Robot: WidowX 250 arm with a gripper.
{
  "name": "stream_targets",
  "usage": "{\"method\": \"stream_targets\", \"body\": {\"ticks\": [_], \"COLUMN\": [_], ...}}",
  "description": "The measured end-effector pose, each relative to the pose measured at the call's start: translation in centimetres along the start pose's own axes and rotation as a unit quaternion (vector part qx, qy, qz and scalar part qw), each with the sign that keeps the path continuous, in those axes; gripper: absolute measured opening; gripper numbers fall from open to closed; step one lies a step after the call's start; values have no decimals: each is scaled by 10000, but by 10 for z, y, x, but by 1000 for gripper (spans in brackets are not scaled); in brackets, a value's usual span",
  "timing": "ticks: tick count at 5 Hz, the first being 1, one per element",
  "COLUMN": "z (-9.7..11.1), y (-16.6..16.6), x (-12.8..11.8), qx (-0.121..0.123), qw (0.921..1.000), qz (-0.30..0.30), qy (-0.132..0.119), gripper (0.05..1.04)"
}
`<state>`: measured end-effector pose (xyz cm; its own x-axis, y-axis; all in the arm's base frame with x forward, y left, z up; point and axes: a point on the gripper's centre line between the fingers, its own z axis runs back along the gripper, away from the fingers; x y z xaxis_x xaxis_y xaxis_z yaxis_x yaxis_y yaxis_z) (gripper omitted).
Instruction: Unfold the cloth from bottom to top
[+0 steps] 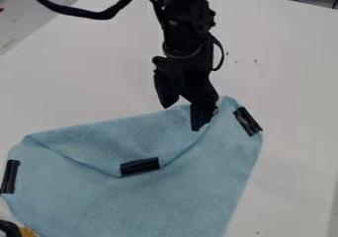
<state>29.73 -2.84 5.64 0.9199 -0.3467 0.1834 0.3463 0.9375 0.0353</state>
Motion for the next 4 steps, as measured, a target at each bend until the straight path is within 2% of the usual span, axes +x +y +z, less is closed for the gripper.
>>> {"method": "stream_targets", "body": {"ticks": [1,2,3,4], "z": [-8,-23,-28,-34], "y": [-3,3,8,14], "x": [-7,-32,-47,-59], "qx": [-58,-158,-213,-211], "qw": [9999,9994,9988,9982], "qz": [10,292,385,458], "qy": [135,55,-211,-327], "gripper": [1001,1001,1001,1001]}}
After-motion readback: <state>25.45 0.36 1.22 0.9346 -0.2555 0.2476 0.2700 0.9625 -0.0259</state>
